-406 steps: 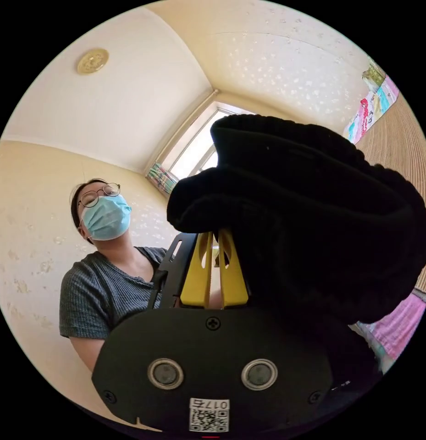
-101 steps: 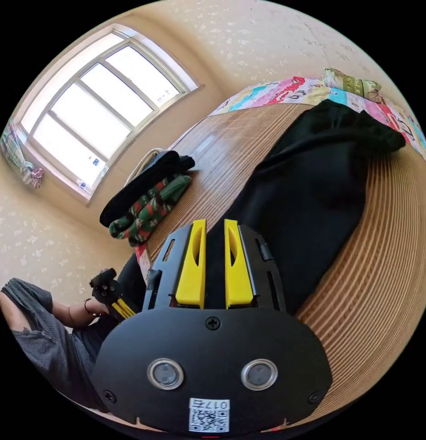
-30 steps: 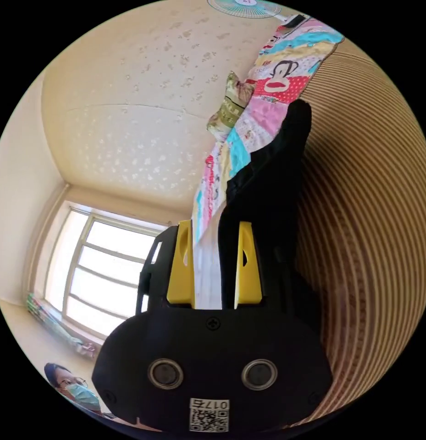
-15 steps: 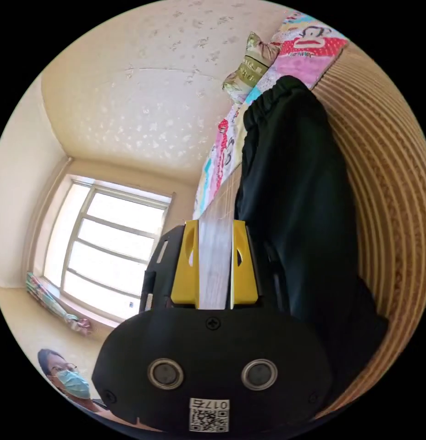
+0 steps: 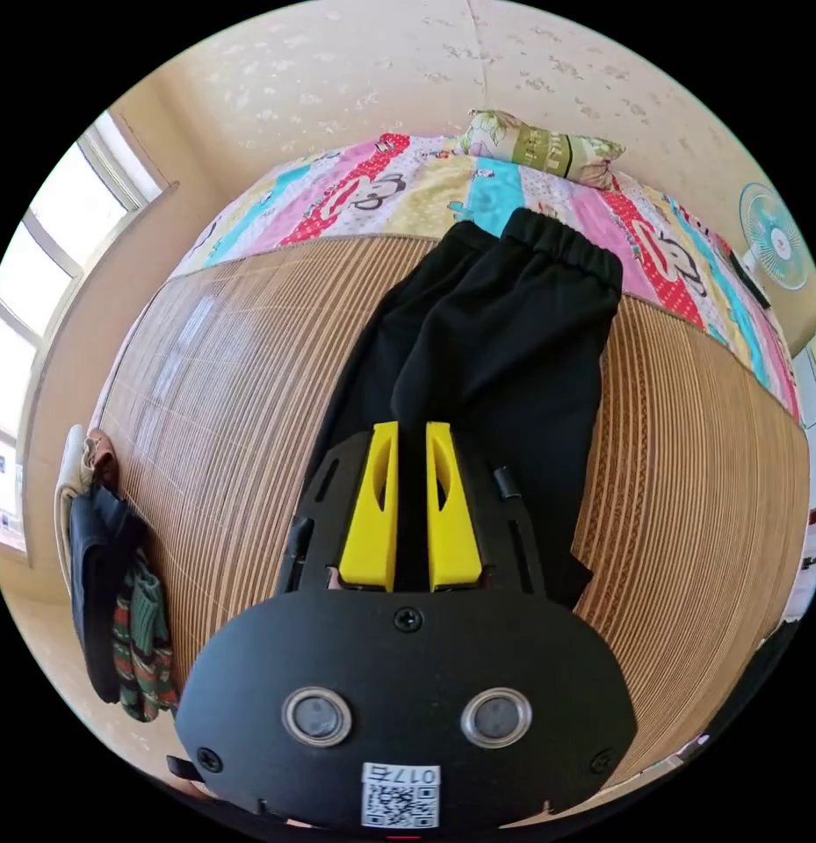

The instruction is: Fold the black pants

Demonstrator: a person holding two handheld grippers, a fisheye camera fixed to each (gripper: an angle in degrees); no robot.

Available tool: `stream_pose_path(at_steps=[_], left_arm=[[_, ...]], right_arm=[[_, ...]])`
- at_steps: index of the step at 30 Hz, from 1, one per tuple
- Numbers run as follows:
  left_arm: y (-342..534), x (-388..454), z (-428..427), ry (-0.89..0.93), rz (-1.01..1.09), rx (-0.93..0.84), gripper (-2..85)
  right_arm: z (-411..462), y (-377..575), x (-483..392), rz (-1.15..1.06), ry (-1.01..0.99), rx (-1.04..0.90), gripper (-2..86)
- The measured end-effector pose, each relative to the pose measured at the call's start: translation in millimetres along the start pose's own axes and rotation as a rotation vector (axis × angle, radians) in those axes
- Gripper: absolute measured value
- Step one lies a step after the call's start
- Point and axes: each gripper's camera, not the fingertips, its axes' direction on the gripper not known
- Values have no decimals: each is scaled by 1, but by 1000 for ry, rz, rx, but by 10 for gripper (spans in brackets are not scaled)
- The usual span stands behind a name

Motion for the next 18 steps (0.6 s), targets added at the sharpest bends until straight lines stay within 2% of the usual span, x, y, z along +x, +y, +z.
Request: stream_pose_path(at_steps=[2, 4, 7, 12, 16, 18], left_arm=[[-1, 0, -1, 1, -3, -1, -10], [0, -1, -2, 5, -7, -1, -10], [0, -2, -2, 7, -8, -4, -10], [1, -2, 0, 10, -4, -7, -10], [3, 0, 2, 8, 4, -14, -10], [5, 0, 3, 9, 6, -16, -10]], right_arm=[[-25, 4, -24, -44, 82, 120, 45], [-32, 3, -46, -103, 110, 144, 43], [-22, -5, -61, -138, -14, 72, 48], [18, -14, -41, 10, -244, -115, 85], [-2, 6, -33, 39, -295, -31, 90], [-25, 35, -41, -43, -306, -1, 84]])
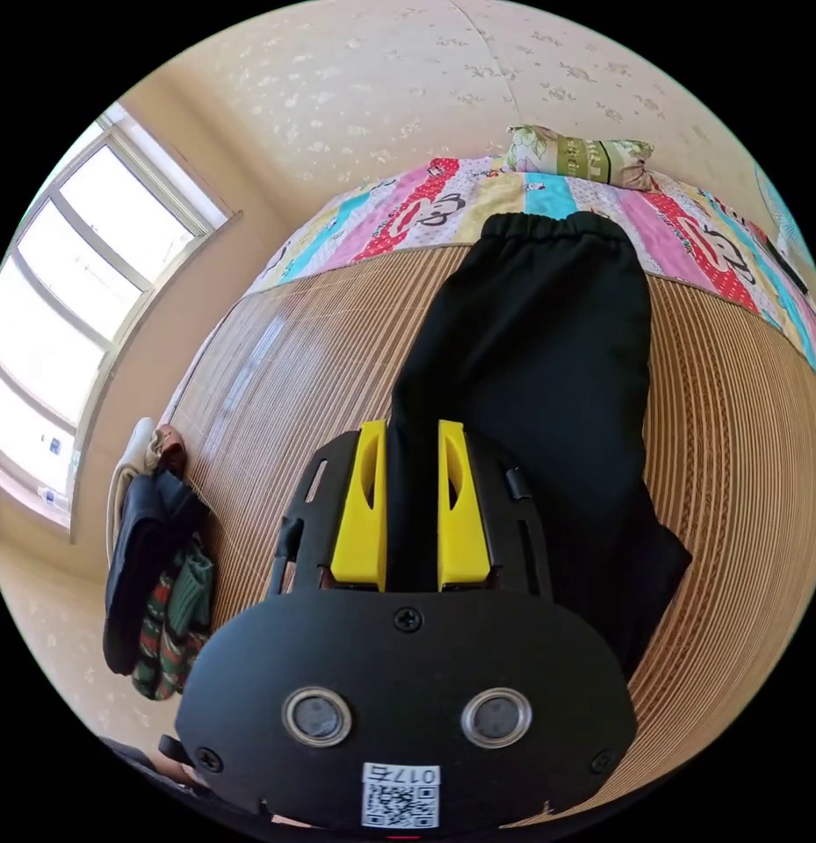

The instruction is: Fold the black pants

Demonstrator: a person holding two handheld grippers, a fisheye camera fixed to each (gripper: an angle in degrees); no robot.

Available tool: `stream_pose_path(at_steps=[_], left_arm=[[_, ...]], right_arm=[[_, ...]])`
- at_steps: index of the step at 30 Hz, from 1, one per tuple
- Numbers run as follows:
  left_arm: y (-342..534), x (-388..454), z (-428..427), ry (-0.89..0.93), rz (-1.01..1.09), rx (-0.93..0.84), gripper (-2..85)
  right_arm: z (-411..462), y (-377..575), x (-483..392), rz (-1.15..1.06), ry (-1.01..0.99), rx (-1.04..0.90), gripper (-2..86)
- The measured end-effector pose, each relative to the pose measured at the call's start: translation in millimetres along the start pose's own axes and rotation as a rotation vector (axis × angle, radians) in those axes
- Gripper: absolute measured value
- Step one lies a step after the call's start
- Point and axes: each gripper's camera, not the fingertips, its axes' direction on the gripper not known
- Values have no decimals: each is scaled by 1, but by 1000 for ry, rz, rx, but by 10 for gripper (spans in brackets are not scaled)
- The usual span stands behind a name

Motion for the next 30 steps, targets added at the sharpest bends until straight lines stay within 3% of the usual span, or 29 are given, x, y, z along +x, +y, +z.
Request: stream_pose_path(at_steps=[3, 7, 12, 16, 30], left_arm=[[3, 3, 2, -6, 13, -2, -10], [9, 14, -1, -42, 42, 28, -6], [24, 26, -23, -114, 73, 168, 41], [36, 33, -28, -257, 48, 224, 70], [56, 62, 9, -367, 111, 149, 79]], right_arm=[[-29, 56, -25, -166, 111, -19, 71], [-80, 139, -29, -230, 140, -17, 45], [-157, 267, -7, -97, 3, -27, 38], [-193, 340, -4, -15, 9, -39, 44], [-225, 487, -11, 74, -3, -23, 75]])
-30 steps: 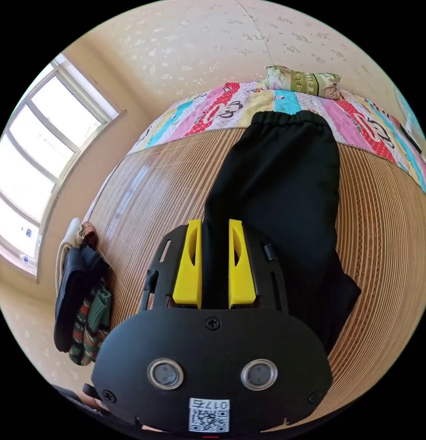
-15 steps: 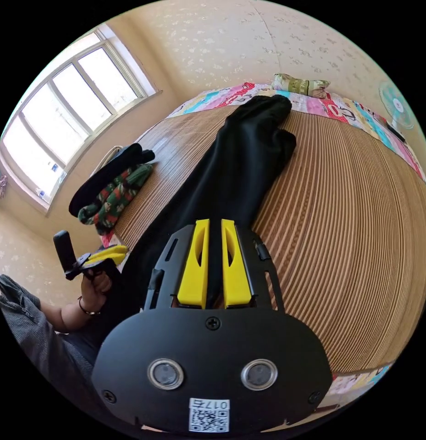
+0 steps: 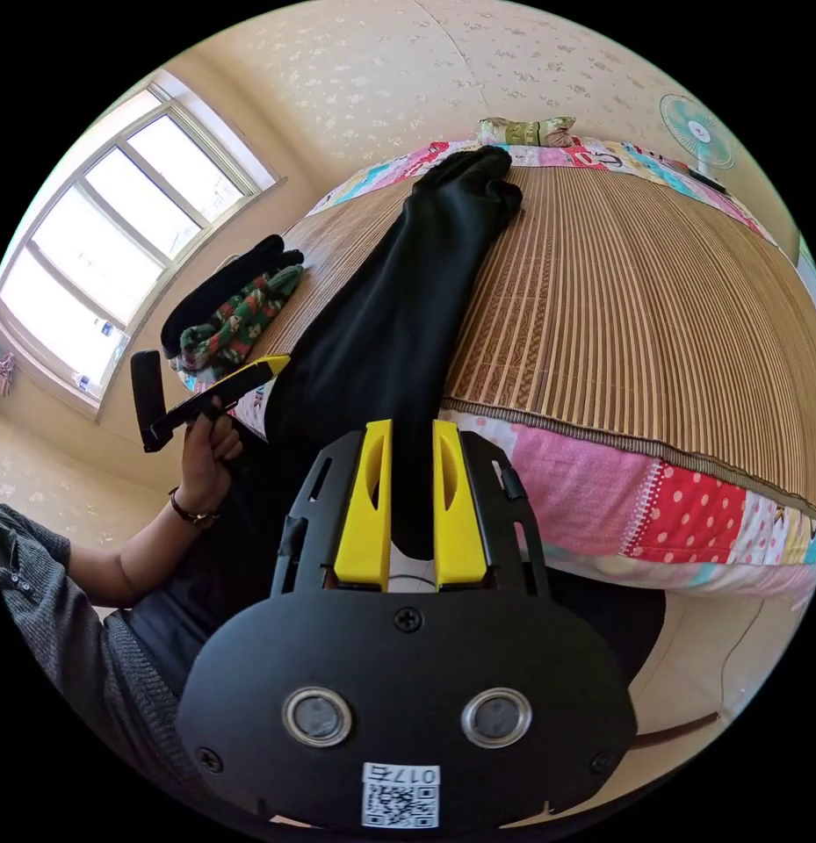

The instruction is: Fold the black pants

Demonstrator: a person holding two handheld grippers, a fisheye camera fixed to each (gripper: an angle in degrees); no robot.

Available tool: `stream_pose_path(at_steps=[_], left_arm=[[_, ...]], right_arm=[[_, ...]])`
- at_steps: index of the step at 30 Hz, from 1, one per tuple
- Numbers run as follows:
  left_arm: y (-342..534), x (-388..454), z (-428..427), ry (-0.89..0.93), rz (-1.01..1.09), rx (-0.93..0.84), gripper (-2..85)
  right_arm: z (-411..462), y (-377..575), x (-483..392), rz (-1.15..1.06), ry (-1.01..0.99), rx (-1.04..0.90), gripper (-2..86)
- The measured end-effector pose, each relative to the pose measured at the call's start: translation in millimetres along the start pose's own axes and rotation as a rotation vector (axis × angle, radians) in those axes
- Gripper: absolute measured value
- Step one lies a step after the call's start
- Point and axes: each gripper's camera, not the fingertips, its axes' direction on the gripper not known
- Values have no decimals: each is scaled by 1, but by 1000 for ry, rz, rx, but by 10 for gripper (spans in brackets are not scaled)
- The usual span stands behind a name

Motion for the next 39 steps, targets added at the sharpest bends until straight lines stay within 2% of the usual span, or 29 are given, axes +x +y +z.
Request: stream_pose_path(at_steps=[8, 14, 20, 24, 29, 31, 33, 36, 39], left_arm=[[20, 21, 7, -78, 35, -70, 67], [16, 13, 10, -49, 44, -112, 45], [12, -15, -25, 186, -29, -124, 19], [27, -21, -10, 69, -51, -242, 27], [36, -18, -22, 23, -23, -149, 46], [46, -26, -40, 20, -52, -19, 57], [50, -35, -46, 64, -71, 30, 65], [46, -51, -26, 125, -101, -59, 81], [41, -50, -17, 78, -86, -93, 83]], right_arm=[[5, 40, 13, 13, -29, 35, 76], [2, 61, 21, -16, -30, 68, 46], [-27, 75, 21, -73, -25, 174, 12], [-19, 82, 30, -47, -28, 156, 18], [-5, 78, 40, -60, -123, 104, 72], [-1, 81, 41, -67, -105, 98, 87], [7, 85, 44, -59, -108, 86, 94], [20, 87, 53, -24, -172, 88, 96], [23, 88, 57, -16, -180, 88, 89]])
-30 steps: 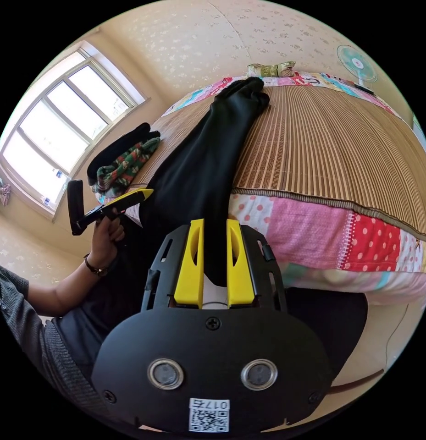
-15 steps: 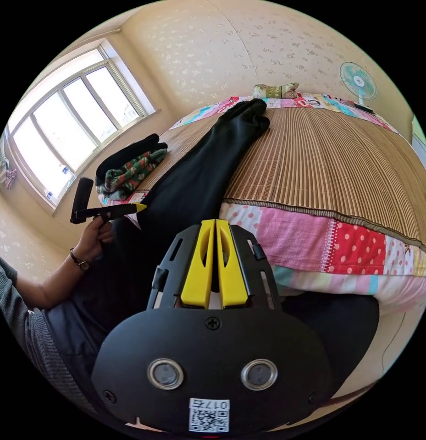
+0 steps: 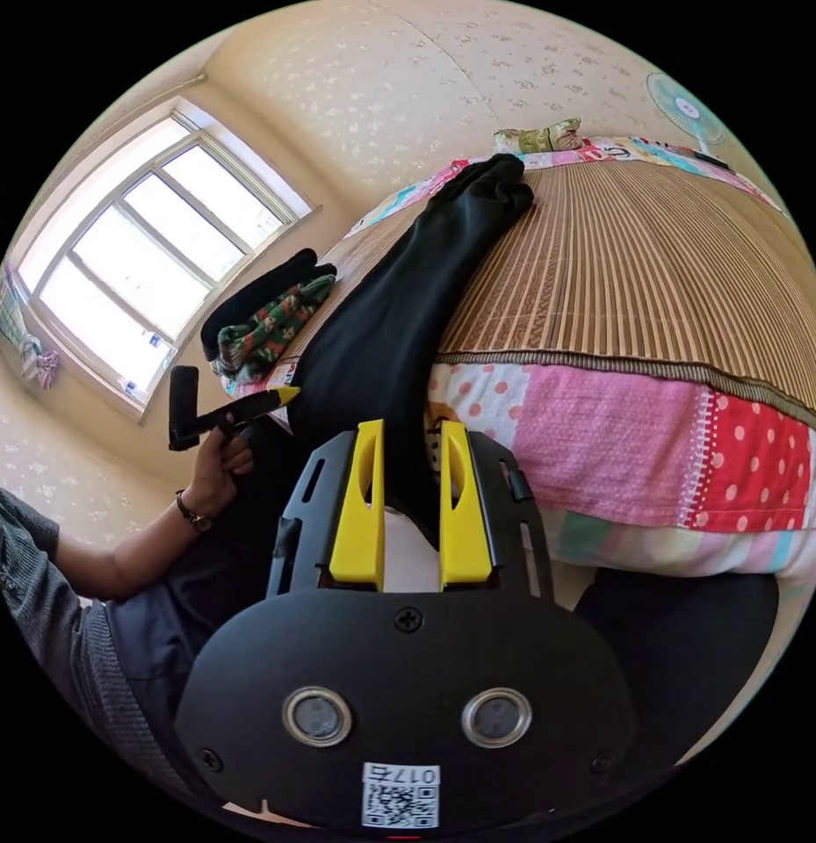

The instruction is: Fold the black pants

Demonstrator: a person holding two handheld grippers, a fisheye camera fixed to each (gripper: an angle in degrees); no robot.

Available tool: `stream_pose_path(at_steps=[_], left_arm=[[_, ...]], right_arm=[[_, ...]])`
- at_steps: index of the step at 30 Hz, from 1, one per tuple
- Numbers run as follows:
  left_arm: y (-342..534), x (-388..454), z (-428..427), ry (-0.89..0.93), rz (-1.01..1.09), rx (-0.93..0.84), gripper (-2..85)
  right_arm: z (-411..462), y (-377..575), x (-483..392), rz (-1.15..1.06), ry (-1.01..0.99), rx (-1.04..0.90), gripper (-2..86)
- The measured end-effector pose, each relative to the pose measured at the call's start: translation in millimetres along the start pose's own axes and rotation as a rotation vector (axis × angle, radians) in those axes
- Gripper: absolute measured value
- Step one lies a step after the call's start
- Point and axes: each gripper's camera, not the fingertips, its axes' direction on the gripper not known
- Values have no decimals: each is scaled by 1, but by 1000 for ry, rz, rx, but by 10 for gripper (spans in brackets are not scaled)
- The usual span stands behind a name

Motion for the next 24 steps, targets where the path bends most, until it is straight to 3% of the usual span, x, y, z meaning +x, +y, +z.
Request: stream_pose_path(at_steps=[7, 14, 21, 24], left_arm=[[-4, -7, 4, 33, 16, -22, 51], [-10, -1, -1, 87, 123, -58, 46], [-12, -35, -17, 137, 7, 73, 84], [-18, -44, -3, 151, -21, 3, 85]], right_arm=[[16, 5, 2, -9, -51, -64, 61], [-2, 19, -35, -117, 221, 59, 23], [3, 20, -10, -31, 30, 140, 59], [19, 16, 4, 0, -80, 73, 100]])
